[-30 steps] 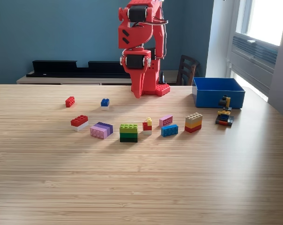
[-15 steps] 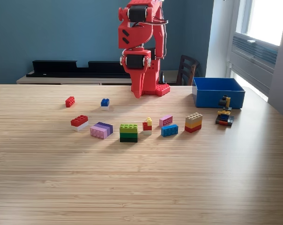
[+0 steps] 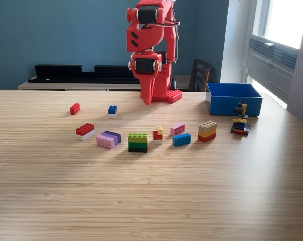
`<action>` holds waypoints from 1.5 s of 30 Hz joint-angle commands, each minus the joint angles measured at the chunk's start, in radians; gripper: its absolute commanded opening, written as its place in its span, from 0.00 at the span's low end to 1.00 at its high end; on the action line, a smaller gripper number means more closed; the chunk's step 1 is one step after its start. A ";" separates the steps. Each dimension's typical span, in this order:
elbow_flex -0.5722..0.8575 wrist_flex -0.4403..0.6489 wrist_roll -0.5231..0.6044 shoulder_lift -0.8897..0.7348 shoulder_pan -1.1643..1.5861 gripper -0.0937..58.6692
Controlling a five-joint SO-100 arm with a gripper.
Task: Grasp a lego block and put it in the bin.
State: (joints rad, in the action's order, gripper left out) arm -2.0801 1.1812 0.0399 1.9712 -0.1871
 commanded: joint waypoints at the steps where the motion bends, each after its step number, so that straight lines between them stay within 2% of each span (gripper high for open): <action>1: 0.012 -0.008 -0.002 0.055 -0.011 0.00; 12: 0.015 -0.011 0.006 0.051 -0.011 0.00; 19: 0.075 -0.023 0.003 0.044 0.038 0.00; 29: 0.081 -0.023 -0.091 0.044 0.284 0.01; 31: 0.080 -0.023 -0.121 0.044 0.337 0.11; 33: 0.078 -0.026 -0.158 0.044 0.383 0.26; 38: 0.092 -0.028 -0.239 0.043 0.472 0.56; 42: 0.098 -0.034 -0.302 0.043 0.572 0.70; 45: 0.117 -0.034 -0.341 0.043 0.646 0.75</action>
State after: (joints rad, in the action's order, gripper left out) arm -2.0433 1.1643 -0.2638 1.9712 0.3866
